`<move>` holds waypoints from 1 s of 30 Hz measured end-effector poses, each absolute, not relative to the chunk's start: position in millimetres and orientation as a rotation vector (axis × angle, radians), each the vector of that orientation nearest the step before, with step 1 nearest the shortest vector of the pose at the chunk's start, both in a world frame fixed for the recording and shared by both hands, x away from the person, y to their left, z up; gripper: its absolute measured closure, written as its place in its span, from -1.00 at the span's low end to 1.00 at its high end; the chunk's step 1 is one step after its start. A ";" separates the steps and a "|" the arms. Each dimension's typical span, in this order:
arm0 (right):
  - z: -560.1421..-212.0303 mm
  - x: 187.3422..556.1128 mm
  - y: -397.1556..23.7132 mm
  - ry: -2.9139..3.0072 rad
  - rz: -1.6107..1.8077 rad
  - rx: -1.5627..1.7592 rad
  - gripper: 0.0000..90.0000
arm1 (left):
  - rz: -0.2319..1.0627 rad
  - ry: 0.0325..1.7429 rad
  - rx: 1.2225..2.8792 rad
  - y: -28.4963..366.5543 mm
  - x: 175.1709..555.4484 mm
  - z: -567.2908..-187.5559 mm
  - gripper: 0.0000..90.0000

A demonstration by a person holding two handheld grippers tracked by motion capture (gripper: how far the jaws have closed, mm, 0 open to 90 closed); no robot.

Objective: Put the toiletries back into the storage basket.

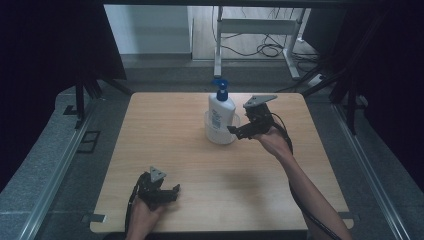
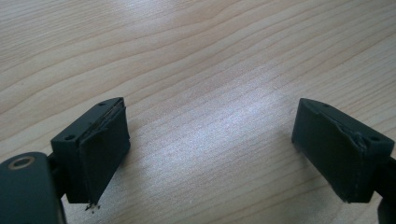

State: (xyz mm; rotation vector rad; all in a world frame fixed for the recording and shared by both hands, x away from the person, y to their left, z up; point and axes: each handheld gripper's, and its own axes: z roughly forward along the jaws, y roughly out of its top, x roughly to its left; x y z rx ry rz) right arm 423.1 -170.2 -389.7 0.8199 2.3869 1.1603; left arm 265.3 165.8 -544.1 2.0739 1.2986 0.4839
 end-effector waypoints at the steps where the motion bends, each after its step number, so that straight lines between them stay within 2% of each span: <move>1: -390.0 422.0 -171.4 2.386 1.161 0.822 -1.00 | 0.484 1.299 2.074 165.8 265.3 -544.2 -0.76; 30: -404.1 391.6 -193.8 2.417 1.111 0.813 -0.99 | 0.484 1.298 2.078 165.9 265.3 -544.0 -0.76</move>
